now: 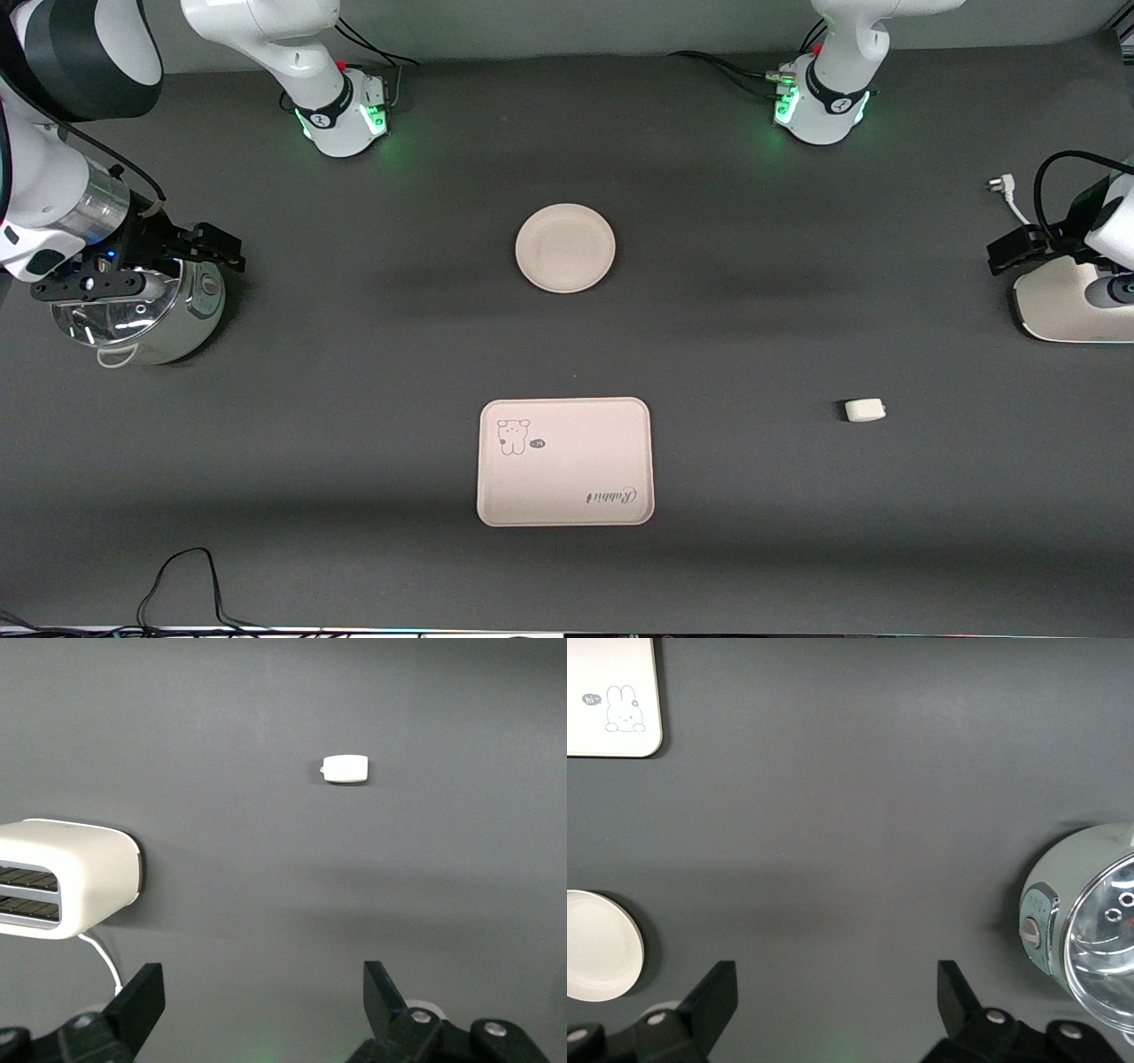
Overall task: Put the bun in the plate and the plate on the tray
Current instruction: 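Move the left gripper down toward the white bun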
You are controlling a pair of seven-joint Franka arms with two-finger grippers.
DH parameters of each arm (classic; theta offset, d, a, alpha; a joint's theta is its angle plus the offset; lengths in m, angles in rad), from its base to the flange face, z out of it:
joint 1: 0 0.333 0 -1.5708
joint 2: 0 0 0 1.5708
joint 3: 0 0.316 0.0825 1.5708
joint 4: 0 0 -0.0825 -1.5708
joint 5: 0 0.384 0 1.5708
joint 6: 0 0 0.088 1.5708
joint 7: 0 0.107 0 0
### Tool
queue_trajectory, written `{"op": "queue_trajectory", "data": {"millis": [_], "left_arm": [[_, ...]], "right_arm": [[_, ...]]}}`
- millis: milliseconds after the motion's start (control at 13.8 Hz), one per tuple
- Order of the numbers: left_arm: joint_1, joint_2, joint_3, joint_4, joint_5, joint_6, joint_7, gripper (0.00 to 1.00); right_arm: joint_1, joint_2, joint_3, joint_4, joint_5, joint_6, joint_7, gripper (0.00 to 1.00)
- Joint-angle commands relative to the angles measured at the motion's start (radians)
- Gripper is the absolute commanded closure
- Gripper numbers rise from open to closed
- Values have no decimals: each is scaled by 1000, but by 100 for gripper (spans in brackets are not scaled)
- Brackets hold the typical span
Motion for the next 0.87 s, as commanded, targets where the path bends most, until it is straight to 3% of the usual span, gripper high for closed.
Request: {"op": "queue_trajectory", "data": {"millis": [0, 508, 798], "left_arm": [[-16, 13, 8, 39, -5, -40, 2, 0], [-8, 61, 10, 109, -4, -52, 17, 0], [-13, 256, 11, 376, -12, -226, 19, 0]], "right_arm": [[-25, -21, 20, -19, 18, 12, 19, 0], [-17, -23, 44, -16, 20, 14, 19, 0], [-25, -23, 44, -18, 20, 14, 19, 0]]}}
